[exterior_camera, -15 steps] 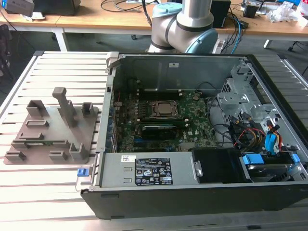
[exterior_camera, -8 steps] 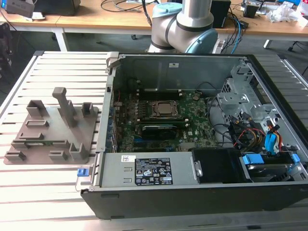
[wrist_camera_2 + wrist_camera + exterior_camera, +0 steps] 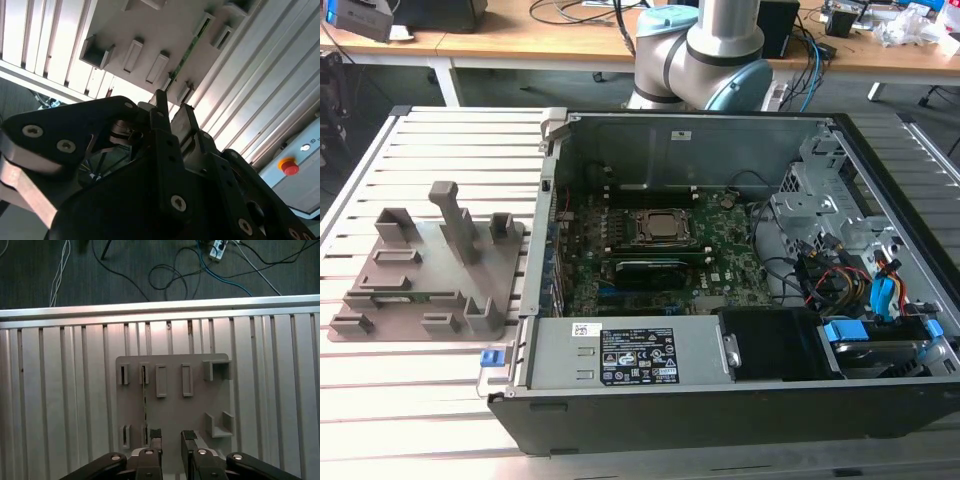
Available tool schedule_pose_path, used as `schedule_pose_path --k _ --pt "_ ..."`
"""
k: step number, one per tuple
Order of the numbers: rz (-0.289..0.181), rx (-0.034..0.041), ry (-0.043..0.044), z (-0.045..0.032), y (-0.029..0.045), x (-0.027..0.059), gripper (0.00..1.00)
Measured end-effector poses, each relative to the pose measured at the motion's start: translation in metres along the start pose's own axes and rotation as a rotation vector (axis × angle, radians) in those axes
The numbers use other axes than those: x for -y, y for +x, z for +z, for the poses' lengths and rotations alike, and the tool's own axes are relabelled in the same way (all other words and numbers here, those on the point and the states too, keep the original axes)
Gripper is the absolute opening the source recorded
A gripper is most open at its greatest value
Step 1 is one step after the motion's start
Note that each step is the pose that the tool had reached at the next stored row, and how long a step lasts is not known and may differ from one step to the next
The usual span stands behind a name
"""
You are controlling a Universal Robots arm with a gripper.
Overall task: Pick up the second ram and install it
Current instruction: 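Pick up the second ram and move it above second insertion slot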
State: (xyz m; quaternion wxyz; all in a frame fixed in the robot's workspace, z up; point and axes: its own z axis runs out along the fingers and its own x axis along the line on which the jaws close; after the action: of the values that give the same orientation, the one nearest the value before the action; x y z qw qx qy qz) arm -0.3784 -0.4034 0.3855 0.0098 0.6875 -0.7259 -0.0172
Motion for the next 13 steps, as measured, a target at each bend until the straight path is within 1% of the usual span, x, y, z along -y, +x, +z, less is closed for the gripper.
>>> schedule_pose_path --k 3,4,7,11,13 --pt "0.0 0.0 -0.0001 0.0034 0.0 0.0001 0.3" --pt "0.0 0.0 0.0 0.0069 0.0001 0.0003 0.3" --pt "0.0 0.0 -0.0001 0.0127 0.0001 0.0005 0.3" --pt "0.0 0.0001 0.0 0.0164 0.0001 0.0006 0.3" --pt "0.0 0.0 -0.0001 0.02 0.0002 0.0008 0.3"
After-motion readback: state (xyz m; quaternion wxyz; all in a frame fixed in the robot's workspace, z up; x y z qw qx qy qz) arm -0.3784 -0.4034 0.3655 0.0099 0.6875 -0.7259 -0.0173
